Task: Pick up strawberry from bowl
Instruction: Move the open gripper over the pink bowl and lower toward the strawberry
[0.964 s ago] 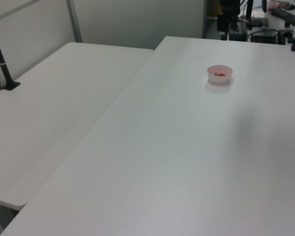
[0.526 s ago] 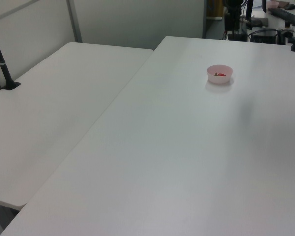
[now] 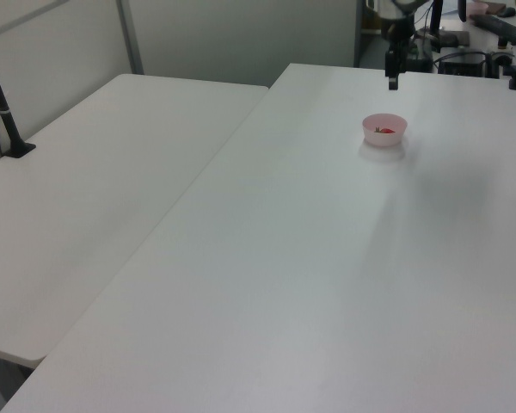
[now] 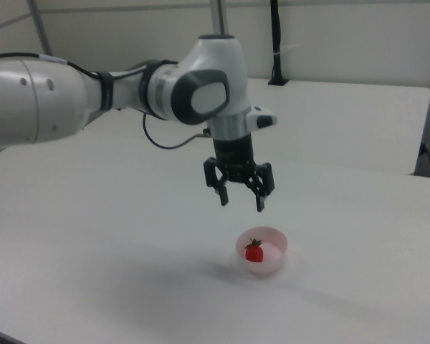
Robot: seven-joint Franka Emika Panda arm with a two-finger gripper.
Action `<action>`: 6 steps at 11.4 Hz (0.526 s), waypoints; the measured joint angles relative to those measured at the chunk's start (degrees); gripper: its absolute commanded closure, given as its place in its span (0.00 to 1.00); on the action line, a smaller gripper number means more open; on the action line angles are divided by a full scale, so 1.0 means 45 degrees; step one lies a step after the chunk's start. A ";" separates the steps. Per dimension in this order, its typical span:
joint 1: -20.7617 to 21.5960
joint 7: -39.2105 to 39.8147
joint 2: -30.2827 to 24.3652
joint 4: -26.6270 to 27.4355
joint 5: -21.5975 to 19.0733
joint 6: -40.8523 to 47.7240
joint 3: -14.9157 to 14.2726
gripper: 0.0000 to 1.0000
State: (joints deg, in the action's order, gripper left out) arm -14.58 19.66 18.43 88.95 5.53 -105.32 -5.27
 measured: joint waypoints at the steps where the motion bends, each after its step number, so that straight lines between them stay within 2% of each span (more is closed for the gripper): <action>1: -0.0074 0.0001 0.0403 -0.0013 -0.0002 -0.0484 0.0001 0.20; 6: -0.0242 0.0000 0.1793 -0.0054 -0.0031 -0.1987 0.0004 0.20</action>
State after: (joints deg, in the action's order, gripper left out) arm -15.67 19.66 26.49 88.71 5.39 -114.26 -5.25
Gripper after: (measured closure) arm 0.198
